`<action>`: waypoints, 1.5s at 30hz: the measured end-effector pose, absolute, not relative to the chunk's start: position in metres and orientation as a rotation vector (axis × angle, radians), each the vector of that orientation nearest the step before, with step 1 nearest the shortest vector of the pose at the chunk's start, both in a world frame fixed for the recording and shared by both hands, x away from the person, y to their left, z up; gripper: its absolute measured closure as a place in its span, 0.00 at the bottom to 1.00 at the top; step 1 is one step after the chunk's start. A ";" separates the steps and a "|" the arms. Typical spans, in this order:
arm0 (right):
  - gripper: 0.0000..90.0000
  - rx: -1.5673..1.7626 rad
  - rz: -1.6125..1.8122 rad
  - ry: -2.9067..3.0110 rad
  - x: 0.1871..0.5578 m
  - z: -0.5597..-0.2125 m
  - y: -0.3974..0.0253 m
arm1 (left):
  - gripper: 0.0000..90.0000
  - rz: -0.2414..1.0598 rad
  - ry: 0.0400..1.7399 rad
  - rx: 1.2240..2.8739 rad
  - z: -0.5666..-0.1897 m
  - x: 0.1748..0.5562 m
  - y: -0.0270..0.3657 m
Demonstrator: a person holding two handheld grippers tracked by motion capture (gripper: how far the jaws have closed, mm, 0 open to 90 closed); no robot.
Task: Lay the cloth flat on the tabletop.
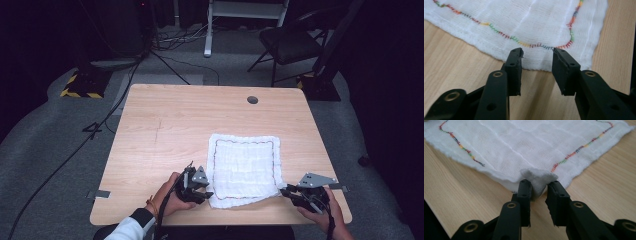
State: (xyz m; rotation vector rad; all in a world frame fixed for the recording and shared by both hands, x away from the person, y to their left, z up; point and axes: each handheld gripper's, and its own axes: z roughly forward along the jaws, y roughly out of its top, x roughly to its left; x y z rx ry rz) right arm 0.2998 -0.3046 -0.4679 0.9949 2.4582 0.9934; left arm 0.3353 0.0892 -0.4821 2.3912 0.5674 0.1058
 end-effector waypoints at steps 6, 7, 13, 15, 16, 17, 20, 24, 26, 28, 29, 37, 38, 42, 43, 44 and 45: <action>0.56 1.090 1.012 2.388 0.295 -0.464 -0.322 | 0.45 0.166 0.662 2.292 -0.473 0.355 0.097; 0.55 1.096 1.017 2.369 0.296 -0.462 -0.323 | 0.41 0.189 0.674 2.286 -0.473 0.359 0.097; 0.50 1.107 1.043 2.296 0.298 -0.448 -0.332 | 0.31 0.231 0.715 2.256 -0.468 0.379 0.094; 0.50 1.122 1.034 2.273 0.301 -0.446 -0.335 | 0.30 0.250 0.715 2.245 -0.466 0.384 0.090; 0.50 1.126 1.023 2.257 0.305 -0.444 -0.336 | 0.30 0.259 0.712 2.246 -0.465 0.386 0.089; 0.50 1.124 1.018 2.250 0.308 -0.444 -0.336 | 0.29 0.268 0.703 2.251 -0.464 0.390 0.085; 0.50 1.122 1.005 2.231 0.327 -0.443 -0.336 | 0.29 0.271 0.708 2.245 -0.463 0.401 0.078; 0.52 1.093 0.961 2.235 0.359 -0.446 -0.329 | 0.28 0.272 0.716 2.250 -0.467 0.420 0.065; 0.53 1.096 0.951 2.250 0.377 -0.450 -0.324 | 0.29 0.293 0.719 2.258 -0.471 0.428 0.060; 0.54 1.100 0.958 2.280 0.393 -0.455 -0.318 | 0.29 0.280 0.724 2.275 -0.476 0.435 0.054; 0.56 1.085 0.966 2.289 0.399 -0.457 -0.314 | 0.29 0.288 0.726 2.279 -0.478 0.439 0.052; 0.66 1.046 0.877 2.375 0.436 -0.476 -0.287 | 0.33 0.340 0.806 2.327 -0.492 0.457 0.048; 0.67 1.052 0.870 2.380 0.438 -0.478 -0.285 | 0.31 0.322 0.811 2.316 -0.493 0.459 0.050; 0.70 1.066 0.827 2.378 0.449 -0.486 -0.279 | 0.30 0.285 0.823 2.296 -0.495 0.466 0.055; 0.70 1.063 0.829 2.373 0.452 -0.487 -0.278 | 0.30 0.278 0.823 2.300 -0.495 0.468 0.057; 0.69 1.072 0.822 2.366 0.455 -0.487 -0.278 | 0.29 0.277 0.831 2.295 -0.496 0.470 0.058; 0.68 1.100 0.820 2.361 0.458 -0.486 -0.278 | 0.29 0.288 0.837 2.289 -0.496 0.471 0.060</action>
